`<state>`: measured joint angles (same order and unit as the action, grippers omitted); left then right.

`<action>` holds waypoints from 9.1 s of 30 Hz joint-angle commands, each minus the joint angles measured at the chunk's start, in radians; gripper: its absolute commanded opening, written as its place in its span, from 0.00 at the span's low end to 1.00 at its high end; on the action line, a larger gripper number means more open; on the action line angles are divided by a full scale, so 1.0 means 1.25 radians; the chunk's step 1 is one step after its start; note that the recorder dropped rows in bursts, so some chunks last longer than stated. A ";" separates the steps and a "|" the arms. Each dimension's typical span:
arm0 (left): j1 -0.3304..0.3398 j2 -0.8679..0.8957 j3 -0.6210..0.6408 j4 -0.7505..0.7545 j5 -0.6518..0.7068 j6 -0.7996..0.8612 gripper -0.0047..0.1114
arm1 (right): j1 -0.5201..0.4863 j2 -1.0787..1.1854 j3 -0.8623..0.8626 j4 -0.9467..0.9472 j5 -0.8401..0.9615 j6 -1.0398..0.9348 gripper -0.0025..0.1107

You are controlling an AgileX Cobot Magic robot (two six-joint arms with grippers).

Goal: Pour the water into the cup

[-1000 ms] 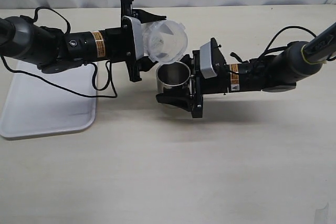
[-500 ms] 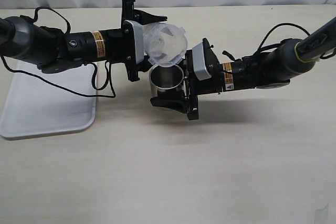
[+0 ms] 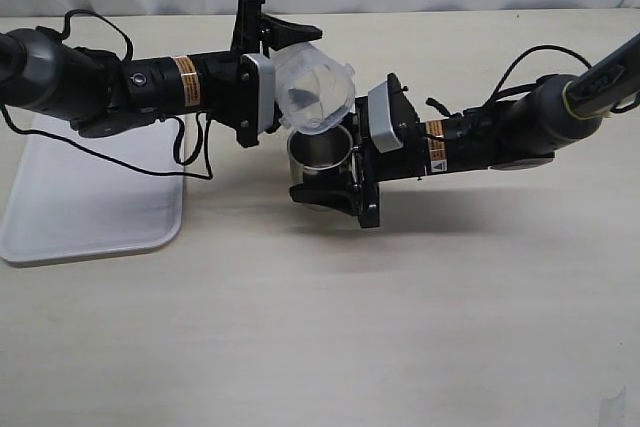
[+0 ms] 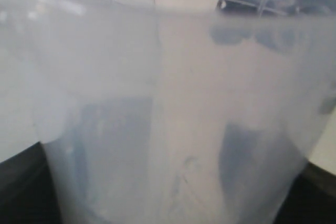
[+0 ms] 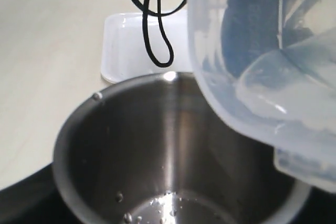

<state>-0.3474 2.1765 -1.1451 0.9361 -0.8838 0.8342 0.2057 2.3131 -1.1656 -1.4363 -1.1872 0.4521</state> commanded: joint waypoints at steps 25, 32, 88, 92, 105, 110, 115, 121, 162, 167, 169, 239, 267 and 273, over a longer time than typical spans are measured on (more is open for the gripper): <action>-0.002 -0.009 -0.005 -0.034 -0.008 0.237 0.04 | -0.005 -0.006 -0.003 0.008 -0.027 -0.003 0.06; -0.002 -0.009 -0.005 -0.034 -0.015 0.238 0.04 | -0.005 -0.006 -0.003 0.008 -0.027 -0.003 0.06; -0.002 -0.009 -0.005 -0.048 -0.015 0.330 0.04 | -0.005 -0.006 -0.003 0.008 -0.027 -0.003 0.06; -0.002 -0.009 -0.005 -0.048 -0.015 0.330 0.04 | -0.005 -0.006 -0.003 0.008 -0.027 -0.003 0.06; -0.002 -0.009 -0.005 -0.114 -0.015 0.209 0.04 | -0.005 -0.006 -0.003 0.008 -0.027 -0.003 0.06; -0.002 -0.009 -0.005 -0.232 -0.015 -0.021 0.04 | -0.005 -0.006 -0.003 0.004 -0.027 -0.003 0.06; 0.053 -0.008 -0.054 -0.342 -0.010 -0.390 0.04 | -0.005 -0.006 -0.003 0.004 -0.027 -0.003 0.06; 0.190 -0.006 -0.160 -0.331 0.069 -0.852 0.04 | -0.005 -0.006 -0.003 0.003 -0.027 -0.003 0.06; 0.437 0.187 -0.212 -0.360 0.067 -0.905 0.22 | -0.005 -0.006 -0.003 -0.001 -0.027 -0.001 0.06; 0.437 0.187 -0.212 -0.360 0.064 -0.904 0.68 | -0.005 -0.006 -0.003 -0.001 -0.027 -0.001 0.06; 0.437 0.187 -0.212 -0.360 0.065 -0.904 0.85 | -0.005 -0.006 -0.003 -0.001 -0.027 -0.001 0.06; 0.492 -0.753 0.444 -0.283 0.297 -0.916 0.04 | -0.008 -0.006 -0.003 -0.012 -0.027 0.000 0.06; 0.492 -1.518 0.683 0.297 0.349 -1.622 0.04 | -0.008 -0.006 -0.003 -0.012 -0.027 -0.001 0.06; 0.492 -1.534 0.786 0.296 0.318 -1.659 0.04 | -0.008 -0.006 -0.003 -0.016 -0.027 -0.001 0.06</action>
<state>0.2665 0.2632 -0.1893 1.3053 -0.4586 -1.2268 0.2019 2.3158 -1.1656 -1.4726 -1.1787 0.4567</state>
